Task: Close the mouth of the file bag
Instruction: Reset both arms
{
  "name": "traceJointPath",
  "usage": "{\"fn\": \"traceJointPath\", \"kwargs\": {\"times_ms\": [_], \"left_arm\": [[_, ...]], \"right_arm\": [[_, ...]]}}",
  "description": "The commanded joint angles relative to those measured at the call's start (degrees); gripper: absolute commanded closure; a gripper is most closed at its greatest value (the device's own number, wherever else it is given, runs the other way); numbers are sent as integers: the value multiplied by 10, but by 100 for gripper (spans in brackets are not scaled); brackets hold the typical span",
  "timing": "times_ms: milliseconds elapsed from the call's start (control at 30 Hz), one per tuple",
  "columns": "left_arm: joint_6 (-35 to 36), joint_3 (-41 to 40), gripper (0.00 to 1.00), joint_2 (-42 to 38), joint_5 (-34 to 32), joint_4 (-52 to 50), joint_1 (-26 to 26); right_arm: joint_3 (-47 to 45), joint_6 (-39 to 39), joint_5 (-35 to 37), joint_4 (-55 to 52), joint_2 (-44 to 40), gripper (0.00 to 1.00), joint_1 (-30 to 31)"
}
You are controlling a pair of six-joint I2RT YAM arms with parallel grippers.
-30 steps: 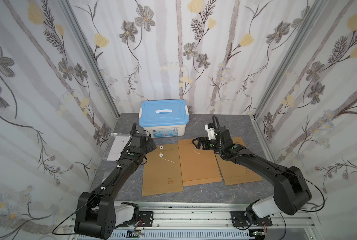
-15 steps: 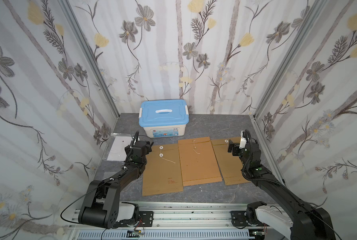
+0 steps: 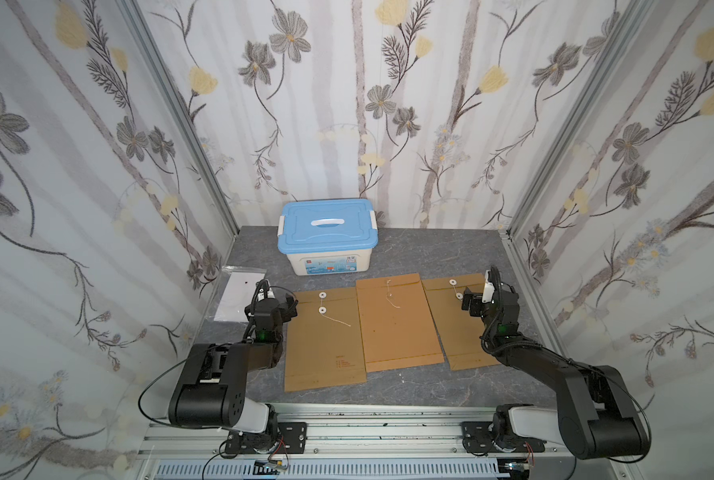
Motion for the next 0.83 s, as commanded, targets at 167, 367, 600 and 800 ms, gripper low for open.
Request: {"fn": "traceJointPath", "kwargs": {"times_ms": [167,367,600,800], "left_arm": [[20,29,0,32,103,26,9],[20,28,0,33,105,28,10],[19,29,0,32,105,26,10],[20,28,0,33,105,26,10]], "right_arm": [[-1,1,-3,78,8,0,0],[-1,-2,2,77,7,0,4],[7,-2,-1,66,13,0,3],[0,-1,-16,75,8,0,-2]]}}
